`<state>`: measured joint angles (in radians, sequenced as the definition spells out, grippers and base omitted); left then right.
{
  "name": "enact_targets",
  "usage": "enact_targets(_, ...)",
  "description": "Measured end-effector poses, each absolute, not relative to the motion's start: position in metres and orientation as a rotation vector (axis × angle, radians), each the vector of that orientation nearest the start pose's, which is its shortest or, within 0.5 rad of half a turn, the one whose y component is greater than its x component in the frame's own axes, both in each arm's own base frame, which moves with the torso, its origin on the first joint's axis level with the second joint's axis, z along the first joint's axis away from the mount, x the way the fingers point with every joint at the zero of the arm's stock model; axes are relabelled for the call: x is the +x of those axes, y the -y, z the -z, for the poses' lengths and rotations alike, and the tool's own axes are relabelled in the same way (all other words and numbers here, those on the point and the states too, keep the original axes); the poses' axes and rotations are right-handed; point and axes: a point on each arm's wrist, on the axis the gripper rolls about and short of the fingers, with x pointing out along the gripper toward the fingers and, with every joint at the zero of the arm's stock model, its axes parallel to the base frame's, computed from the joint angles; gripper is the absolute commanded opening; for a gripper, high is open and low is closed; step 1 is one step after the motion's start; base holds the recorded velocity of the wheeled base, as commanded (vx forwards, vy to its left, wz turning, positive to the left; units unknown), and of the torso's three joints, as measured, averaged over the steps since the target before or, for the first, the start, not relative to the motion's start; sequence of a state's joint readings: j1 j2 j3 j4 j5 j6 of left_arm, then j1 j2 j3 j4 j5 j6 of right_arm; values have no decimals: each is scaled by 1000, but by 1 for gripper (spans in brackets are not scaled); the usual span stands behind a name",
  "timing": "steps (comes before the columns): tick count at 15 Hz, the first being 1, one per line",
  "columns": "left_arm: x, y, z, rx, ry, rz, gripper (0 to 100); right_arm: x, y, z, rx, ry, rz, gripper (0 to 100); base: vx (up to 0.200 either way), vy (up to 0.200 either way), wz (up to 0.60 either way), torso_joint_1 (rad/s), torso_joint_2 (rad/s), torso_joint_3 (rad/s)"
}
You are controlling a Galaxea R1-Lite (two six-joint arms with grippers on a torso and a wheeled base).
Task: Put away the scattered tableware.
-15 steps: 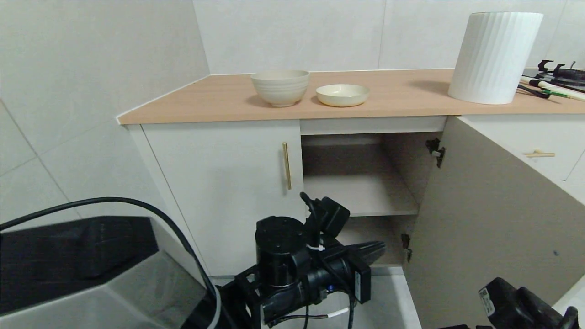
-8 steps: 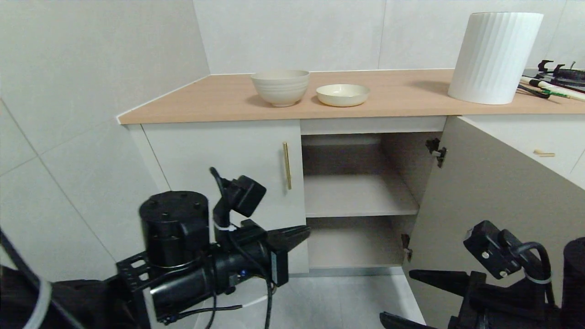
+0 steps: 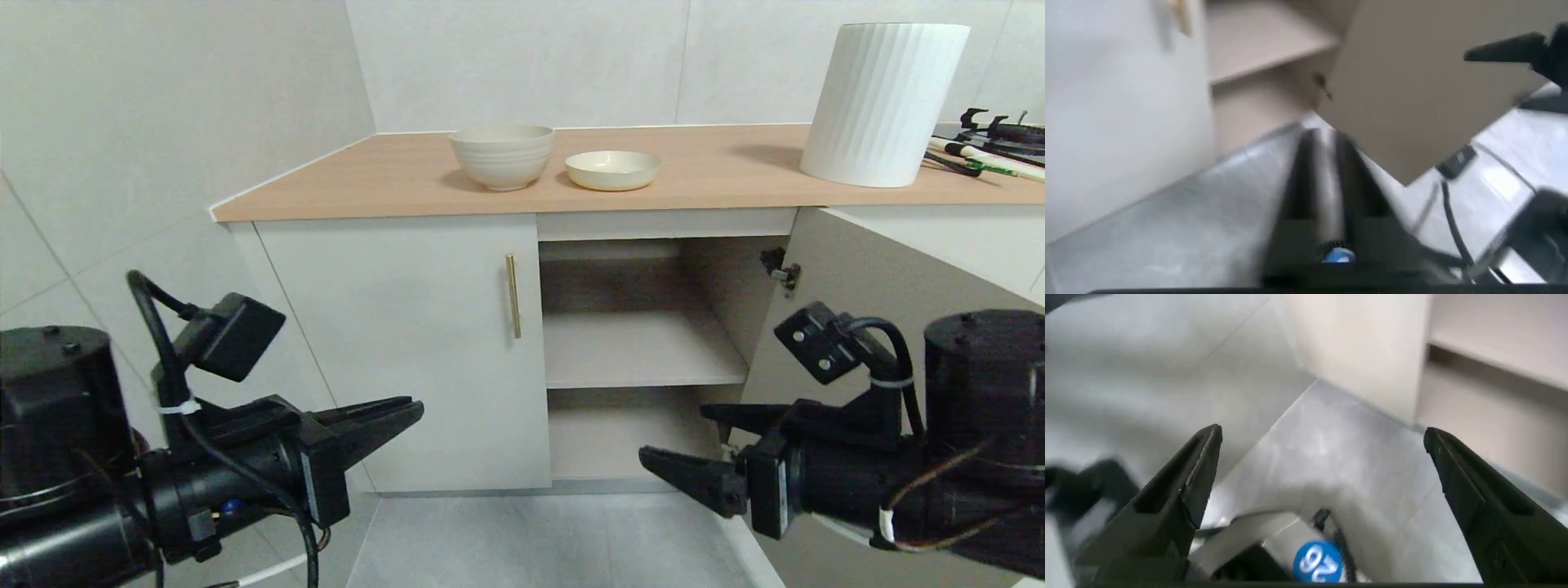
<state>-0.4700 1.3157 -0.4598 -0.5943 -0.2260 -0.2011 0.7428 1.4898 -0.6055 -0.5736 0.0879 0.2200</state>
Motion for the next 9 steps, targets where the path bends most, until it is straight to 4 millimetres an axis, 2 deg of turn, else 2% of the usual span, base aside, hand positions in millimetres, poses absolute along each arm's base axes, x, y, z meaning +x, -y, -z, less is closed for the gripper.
enact_targets(3, 170, 77, -189, -182, -290, 601, 100, 197, -173, -186, 106, -404, -768, 100, 0, 0, 0, 0, 0, 0)
enact_targets(9, 171, 69, -185, -191, -297, 552, 100, 209, -168, -179, 113, -428, -736, 100, 0, 0, 0, 0, 0, 0)
